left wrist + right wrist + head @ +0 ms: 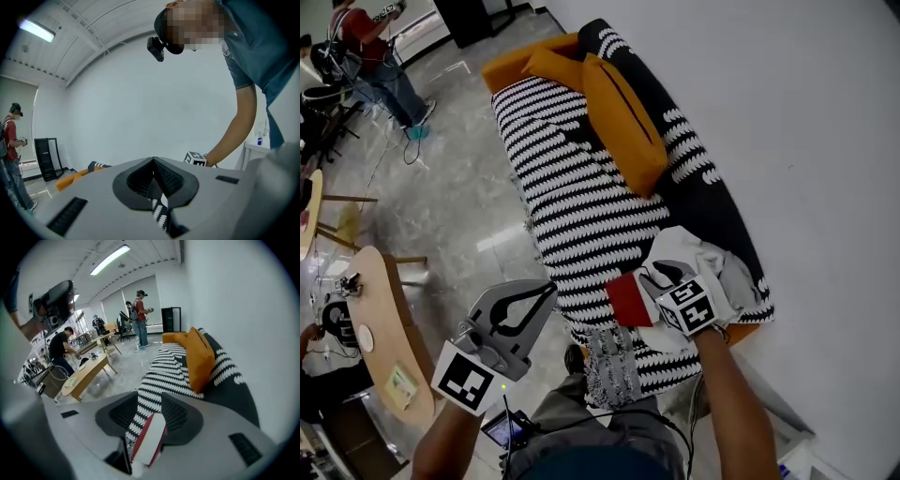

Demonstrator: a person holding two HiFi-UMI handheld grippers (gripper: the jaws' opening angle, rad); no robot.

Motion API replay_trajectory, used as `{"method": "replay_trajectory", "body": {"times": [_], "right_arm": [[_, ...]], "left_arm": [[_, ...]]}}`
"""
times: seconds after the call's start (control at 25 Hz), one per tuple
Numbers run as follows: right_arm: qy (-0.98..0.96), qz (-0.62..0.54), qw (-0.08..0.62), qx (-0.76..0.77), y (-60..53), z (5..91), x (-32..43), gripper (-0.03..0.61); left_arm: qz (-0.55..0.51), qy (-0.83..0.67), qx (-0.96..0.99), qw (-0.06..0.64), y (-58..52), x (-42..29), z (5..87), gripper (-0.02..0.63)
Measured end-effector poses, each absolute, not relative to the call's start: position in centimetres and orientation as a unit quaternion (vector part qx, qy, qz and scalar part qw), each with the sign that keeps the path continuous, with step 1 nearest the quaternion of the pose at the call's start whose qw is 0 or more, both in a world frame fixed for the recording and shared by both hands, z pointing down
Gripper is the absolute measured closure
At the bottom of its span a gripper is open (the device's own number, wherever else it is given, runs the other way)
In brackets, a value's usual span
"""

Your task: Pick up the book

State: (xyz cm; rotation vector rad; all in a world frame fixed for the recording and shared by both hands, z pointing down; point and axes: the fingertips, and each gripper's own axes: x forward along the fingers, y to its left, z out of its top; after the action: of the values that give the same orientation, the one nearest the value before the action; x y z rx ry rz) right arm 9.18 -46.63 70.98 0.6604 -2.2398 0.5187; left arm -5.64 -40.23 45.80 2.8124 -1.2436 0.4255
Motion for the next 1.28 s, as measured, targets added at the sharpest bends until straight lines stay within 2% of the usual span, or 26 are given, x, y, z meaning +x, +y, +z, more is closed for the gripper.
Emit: {"method": "replay_trajectory", "body": {"times": [0.2,0.56,1.08,1.28], "right_arm": [[-0.832,0.308,0.383,0.258,-46.3,77.4,10.1,0.340],[-0.781,0.375,0.427,0.260,-45.7,84.6,10.1,0.268],[-0.741,0.383,0.503,0.227,-43.2,90.1,10.3,0.267],[-0.748,0.359,0.520,0.201,-42.2,89.0,10.0,0.308]], "left_arm": [[0.144,-0.410,0.900,0.039,-40.8,-6.4,47.9,0.609],[0.155,-0.428,0.887,0.075,-41.0,-8.0,50.9,0.609],[0.158,-0.433,0.884,0.083,-40.9,-8.9,52.9,0.609],[0.160,-0.431,0.884,0.081,-41.1,-8.9,52.5,0.609]]}}
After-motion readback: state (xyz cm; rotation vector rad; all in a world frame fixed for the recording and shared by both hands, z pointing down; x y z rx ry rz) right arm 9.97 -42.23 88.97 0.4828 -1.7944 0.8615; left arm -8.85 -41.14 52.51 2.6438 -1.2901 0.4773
